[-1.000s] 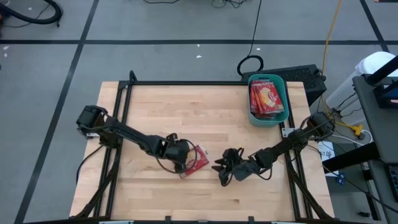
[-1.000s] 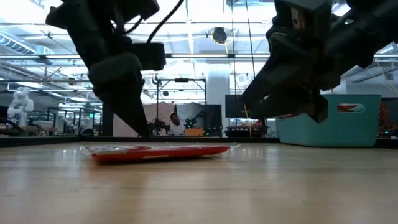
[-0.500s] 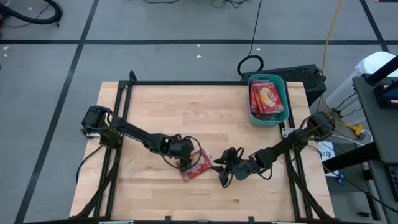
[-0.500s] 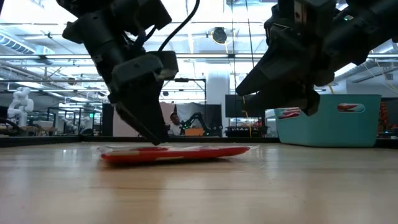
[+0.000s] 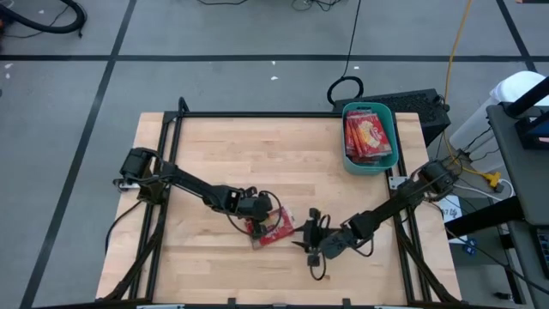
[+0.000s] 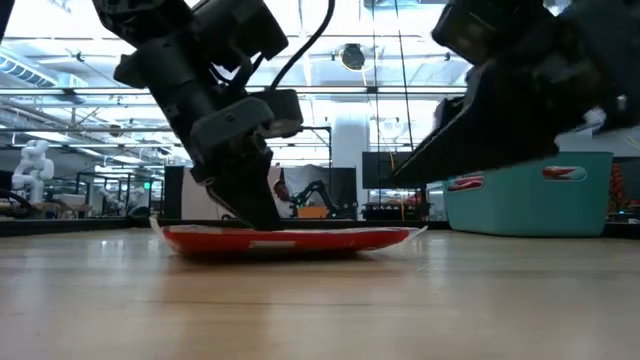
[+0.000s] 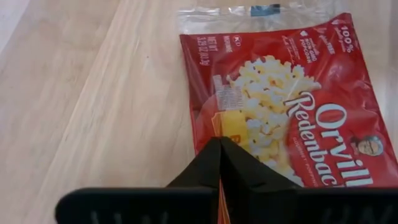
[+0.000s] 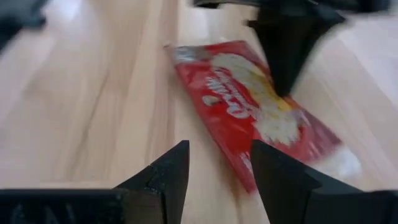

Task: Sort popcorn bags into baskets
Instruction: Put the red popcorn bag into the green bin

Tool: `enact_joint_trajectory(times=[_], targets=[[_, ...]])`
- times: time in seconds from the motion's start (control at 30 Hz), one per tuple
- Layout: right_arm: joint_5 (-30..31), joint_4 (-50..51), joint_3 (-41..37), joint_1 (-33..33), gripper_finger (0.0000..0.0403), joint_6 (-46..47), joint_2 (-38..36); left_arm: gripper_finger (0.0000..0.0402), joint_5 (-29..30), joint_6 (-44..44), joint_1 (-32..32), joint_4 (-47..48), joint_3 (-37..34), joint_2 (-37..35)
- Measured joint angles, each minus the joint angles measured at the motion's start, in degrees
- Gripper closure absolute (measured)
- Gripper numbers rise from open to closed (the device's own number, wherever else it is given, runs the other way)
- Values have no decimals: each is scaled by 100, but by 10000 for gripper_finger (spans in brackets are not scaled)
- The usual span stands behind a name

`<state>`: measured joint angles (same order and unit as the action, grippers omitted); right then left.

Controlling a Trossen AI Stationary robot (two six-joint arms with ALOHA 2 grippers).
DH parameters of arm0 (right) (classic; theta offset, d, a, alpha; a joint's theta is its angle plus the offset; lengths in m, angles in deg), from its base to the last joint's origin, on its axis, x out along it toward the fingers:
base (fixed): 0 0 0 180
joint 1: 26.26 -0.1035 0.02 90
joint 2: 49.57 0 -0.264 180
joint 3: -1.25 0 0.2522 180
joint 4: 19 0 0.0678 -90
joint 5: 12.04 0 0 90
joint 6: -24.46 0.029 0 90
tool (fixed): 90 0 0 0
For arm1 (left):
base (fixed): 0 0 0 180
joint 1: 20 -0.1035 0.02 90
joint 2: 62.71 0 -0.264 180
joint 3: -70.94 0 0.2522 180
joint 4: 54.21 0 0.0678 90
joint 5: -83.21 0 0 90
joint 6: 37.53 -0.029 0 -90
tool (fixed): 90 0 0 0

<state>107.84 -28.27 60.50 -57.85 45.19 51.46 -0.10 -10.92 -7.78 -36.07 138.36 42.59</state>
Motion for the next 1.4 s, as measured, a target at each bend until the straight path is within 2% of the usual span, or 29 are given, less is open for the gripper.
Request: enact_joint_trajectory(times=[0.1,0.3,0.47,0.53,0.7,0.93,1.17,1.4], targets=[[-31,-10,316,13,238,-1029,396,388,-17,47,-22,-19,4,49],[462,-3,733,56,226,-2657,983,397,-65,70,-54,-72,10,109],[34,22,750,320,221,-2605,1159,393,-79,113,-60,-61,6,109],[154,114,751,380,226,-2470,1157,392,-105,127,-58,-54,6,109],[135,222,754,480,272,-2670,1154,396,-215,90,-74,-121,-7,110],[163,229,752,503,389,-3052,1079,387,-478,-128,-232,54,-42,-247],[597,471,737,448,375,-3777,671,367,-219,-858,-351,368,-29,-1375],[1206,1214,737,128,397,-6162,63,330,235,-1156,-256,704,-20,-1905]])
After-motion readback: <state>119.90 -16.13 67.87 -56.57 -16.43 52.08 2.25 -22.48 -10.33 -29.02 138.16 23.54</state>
